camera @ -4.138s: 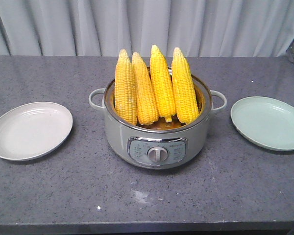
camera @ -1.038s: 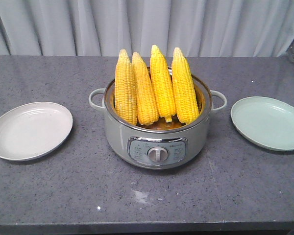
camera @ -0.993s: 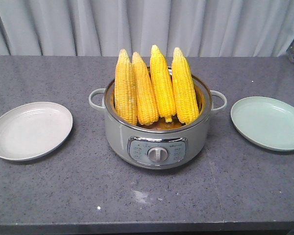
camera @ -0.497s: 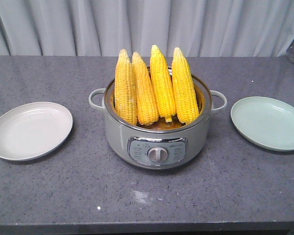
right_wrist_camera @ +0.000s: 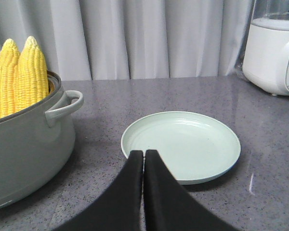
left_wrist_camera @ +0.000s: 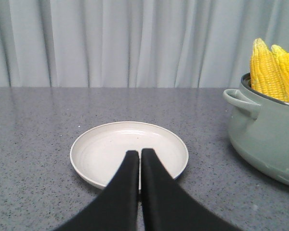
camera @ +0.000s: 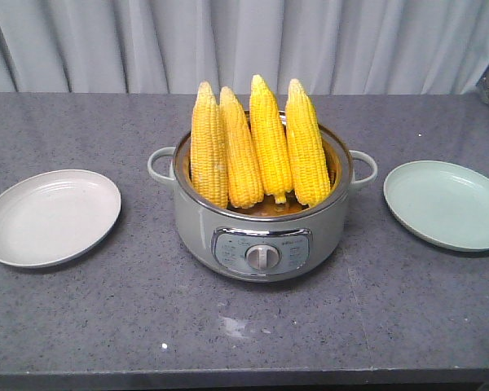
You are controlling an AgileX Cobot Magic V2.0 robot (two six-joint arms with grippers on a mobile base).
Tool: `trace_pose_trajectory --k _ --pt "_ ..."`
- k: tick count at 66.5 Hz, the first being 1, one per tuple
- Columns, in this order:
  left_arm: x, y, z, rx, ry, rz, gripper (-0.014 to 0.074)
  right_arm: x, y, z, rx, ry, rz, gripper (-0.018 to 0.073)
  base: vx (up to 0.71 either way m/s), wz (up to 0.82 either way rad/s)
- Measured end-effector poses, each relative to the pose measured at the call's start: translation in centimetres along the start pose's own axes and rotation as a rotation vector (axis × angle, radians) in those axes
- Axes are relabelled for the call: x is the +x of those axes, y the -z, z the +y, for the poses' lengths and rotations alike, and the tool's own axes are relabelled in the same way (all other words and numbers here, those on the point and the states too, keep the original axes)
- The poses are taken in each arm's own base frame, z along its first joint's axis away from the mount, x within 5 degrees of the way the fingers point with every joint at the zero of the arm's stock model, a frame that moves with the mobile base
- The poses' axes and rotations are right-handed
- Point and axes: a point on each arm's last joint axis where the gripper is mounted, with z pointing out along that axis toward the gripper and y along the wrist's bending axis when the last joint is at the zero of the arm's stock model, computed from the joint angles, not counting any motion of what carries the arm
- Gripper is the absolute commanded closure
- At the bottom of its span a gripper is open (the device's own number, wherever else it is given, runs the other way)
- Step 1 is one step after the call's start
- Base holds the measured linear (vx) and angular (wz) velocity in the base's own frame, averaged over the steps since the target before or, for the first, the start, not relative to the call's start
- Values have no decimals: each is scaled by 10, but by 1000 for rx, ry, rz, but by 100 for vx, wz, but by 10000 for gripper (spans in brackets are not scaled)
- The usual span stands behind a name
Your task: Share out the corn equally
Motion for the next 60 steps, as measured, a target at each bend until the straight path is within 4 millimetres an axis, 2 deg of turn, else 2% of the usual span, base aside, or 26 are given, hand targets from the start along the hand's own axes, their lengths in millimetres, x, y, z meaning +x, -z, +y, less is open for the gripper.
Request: trace_pose_trajectory --k 8,18,26,35,36,47,54,60 --pt "-38 -8 -3 -4 5 84 603 -25 -9 1 4 26 91 566 0 0" --pt "-85 -28 -7 -9 6 197 603 -59 -20 2 5 70 196 566 0 0" --pt "-115 -55 -9 -17 6 342 603 -84 -30 3 4 84 274 566 0 0" --pt "-140 -84 -11 -23 4 480 603 -104 -45 4 3 99 353 566 0 0" --pt "-148 -181 -15 -10 40 803 588 -123 -110 5 -2 106 583 529 0 0" --pt "-148 -181 -15 -9 39 802 501 -123 -110 5 -4 114 583 379 0 0" --pt "-149 -182 -15 -9 39 795 376 -123 -110 5 -4 115 583 241 0 0" --pt "-149 -182 -15 -9 39 795 231 -123 -110 5 -5 116 583 115 0 0"
